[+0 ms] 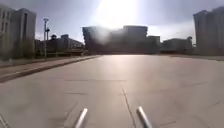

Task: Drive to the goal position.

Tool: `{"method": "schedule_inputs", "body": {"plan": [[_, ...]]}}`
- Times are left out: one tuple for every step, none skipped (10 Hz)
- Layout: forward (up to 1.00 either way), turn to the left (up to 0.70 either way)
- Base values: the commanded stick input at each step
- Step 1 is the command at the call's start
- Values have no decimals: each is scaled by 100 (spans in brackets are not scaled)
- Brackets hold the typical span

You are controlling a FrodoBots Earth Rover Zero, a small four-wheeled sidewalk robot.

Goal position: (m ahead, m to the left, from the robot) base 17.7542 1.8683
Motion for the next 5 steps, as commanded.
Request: {"method": "schedule_inputs", "body": {"plan": [[100, -2], [100, -2], [100, -2], [100, -2], [100, -2]]}}
